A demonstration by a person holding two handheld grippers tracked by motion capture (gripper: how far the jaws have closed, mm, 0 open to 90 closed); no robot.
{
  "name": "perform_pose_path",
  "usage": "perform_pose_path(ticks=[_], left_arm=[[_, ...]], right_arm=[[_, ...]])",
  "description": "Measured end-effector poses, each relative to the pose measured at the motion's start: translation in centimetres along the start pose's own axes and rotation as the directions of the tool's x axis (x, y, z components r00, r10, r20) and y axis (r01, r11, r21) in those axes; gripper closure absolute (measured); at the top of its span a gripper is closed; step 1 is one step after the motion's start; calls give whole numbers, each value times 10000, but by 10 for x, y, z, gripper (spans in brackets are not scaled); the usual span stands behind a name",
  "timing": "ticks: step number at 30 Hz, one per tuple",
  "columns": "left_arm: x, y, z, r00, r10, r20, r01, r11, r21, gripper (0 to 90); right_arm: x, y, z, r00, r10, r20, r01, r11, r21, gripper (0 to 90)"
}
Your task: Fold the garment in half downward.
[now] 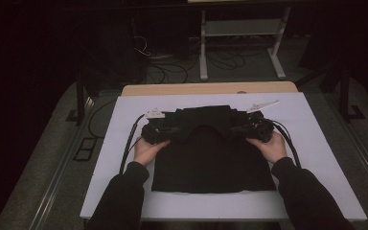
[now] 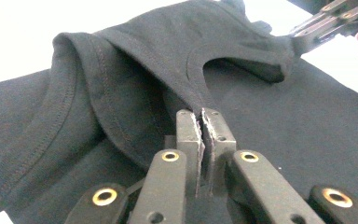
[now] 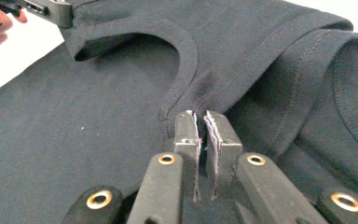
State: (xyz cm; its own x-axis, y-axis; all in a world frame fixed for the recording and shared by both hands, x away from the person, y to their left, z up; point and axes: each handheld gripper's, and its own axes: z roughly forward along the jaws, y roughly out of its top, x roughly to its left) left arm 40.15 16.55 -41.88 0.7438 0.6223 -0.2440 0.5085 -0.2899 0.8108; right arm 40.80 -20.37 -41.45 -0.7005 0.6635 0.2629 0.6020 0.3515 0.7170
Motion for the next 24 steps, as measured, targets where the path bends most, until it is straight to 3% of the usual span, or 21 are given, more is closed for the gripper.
perform_pose_path(ticks=[10, 16, 24], left_arm=[[-8, -5, -4, 9998, 171, 120, -169, 9997, -161, 854], [-11, -9, -14, 9999, 44, 102, -39, 9990, -445, 854], [-23, -16, -24, 9995, 278, 178, -268, 9984, -499, 854]], right_arm=[[4, -9, -10, 9999, 82, -81, -83, 9999, -84, 828], [7, -16, -18, 9998, 104, -176, -106, 9998, -144, 828], [15, -25, -27, 9997, 19, -255, -22, 9999, -151, 828]])
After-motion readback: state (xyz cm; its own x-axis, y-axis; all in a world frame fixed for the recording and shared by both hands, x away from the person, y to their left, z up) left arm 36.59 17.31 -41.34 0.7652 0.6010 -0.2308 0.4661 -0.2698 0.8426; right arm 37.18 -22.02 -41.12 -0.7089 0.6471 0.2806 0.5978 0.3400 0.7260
